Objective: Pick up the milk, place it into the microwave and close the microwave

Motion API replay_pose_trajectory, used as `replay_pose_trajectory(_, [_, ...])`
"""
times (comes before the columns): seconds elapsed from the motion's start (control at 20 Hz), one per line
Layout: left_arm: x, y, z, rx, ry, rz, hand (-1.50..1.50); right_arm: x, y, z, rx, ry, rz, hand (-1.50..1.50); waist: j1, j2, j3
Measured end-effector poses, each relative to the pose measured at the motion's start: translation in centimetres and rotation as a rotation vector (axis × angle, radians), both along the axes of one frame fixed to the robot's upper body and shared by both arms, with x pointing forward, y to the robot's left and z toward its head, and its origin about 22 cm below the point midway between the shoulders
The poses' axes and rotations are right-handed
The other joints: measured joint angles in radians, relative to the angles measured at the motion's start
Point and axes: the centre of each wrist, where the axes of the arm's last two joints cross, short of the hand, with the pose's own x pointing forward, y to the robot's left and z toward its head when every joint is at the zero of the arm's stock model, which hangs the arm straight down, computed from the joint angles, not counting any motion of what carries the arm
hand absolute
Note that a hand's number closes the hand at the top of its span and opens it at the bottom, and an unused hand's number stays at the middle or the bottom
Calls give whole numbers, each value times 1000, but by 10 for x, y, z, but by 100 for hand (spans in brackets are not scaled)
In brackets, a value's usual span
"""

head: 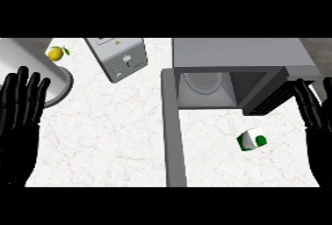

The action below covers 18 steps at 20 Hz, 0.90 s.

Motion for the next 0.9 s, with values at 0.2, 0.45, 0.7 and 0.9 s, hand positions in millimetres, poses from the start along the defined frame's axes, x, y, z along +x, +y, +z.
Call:
replay_pose_trajectory(0.2, [5,2,0,-14,15,-13,-150,-12,-15,9,-7,-13,32,-150,6,9,4])
replay_pose_trajectory(0.45, [-2,2,-14,-179,101,-23,-150,-28,-35,-6,2,62,129,-150,8,13,6])
replay_pose_trajectory(0.7, [-26,0,-35,-287,156,-35,-150,-43,-49,-27,22,125,168,-150,12,13,6])
replay_pose_trajectory(0.9, [-42,6,-49,-311,168,-35,-150,-54,-58,-42,30,155,173,-150,13,14,6])
